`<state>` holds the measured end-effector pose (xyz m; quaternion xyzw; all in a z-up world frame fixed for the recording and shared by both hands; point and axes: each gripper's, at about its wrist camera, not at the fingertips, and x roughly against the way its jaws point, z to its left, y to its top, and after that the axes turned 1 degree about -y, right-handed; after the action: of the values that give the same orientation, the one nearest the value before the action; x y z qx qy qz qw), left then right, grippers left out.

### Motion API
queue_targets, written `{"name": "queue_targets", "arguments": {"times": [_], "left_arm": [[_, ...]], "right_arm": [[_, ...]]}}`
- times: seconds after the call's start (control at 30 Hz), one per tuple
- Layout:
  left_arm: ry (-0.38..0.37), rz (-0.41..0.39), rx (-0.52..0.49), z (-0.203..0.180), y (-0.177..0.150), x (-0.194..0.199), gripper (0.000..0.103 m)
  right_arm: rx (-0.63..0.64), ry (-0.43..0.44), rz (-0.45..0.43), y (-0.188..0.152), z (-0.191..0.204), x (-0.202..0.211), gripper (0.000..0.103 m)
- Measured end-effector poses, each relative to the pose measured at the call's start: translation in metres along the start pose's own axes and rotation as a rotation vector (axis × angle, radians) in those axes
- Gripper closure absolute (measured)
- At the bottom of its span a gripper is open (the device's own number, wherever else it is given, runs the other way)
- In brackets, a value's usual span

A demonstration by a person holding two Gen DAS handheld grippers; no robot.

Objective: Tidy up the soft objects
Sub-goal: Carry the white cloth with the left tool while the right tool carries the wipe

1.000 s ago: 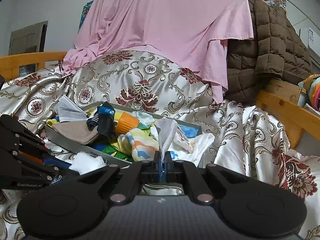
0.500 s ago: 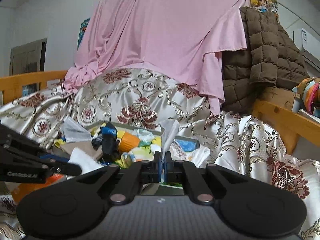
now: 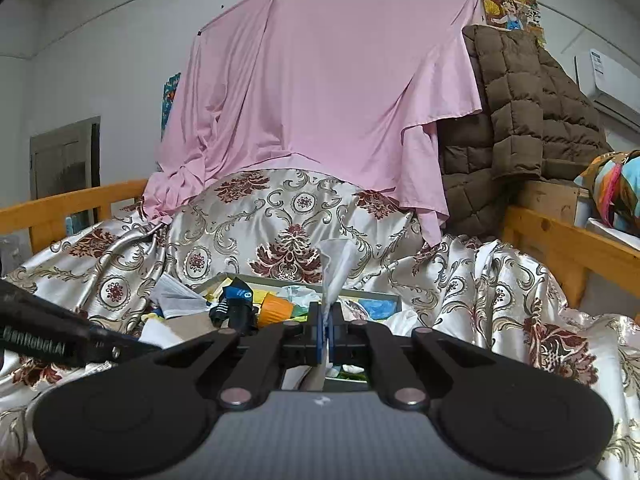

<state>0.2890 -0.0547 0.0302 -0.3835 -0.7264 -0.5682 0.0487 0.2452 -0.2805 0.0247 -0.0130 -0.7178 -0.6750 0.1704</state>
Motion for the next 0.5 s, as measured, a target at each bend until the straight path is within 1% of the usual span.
{"name": "queue_targets", "arguments": {"times": [0.13, 0.17, 0.23, 0.27, 0.3, 0.37, 0.5], "left_arm": [[0.018, 0.004, 0.064, 0.02, 0.026, -0.012, 0.098], [0.024, 0.009, 0.06, 0.025, 0.034, -0.017, 0.098], [0.061, 0.007, 0.003, 0.03, 0.049, -0.029, 0.097], [0.078, 0.001, -0.021, 0.032, 0.055, -0.035, 0.097], [0.089, -0.011, -0.036, 0.036, 0.062, -0.042, 0.097], [0.097, -0.046, -0.031, 0.047, 0.075, -0.054, 0.097], [0.094, -0.142, 0.042, 0.071, 0.099, -0.078, 0.097]], "right_arm": [[-0.031, 0.016, 0.014, 0.009, -0.001, -0.009, 0.1], [-0.039, 0.02, 0.016, 0.013, -0.001, -0.014, 0.1], [-0.042, 0.021, 0.015, 0.02, 0.001, -0.025, 0.1], [-0.024, 0.019, 0.014, 0.023, 0.004, -0.033, 0.1], [0.003, 0.017, 0.015, 0.026, 0.007, -0.04, 0.1], [0.074, 0.004, 0.01, 0.032, 0.016, -0.057, 0.1], [0.127, 0.008, 0.006, 0.048, 0.026, -0.097, 0.1]]}}
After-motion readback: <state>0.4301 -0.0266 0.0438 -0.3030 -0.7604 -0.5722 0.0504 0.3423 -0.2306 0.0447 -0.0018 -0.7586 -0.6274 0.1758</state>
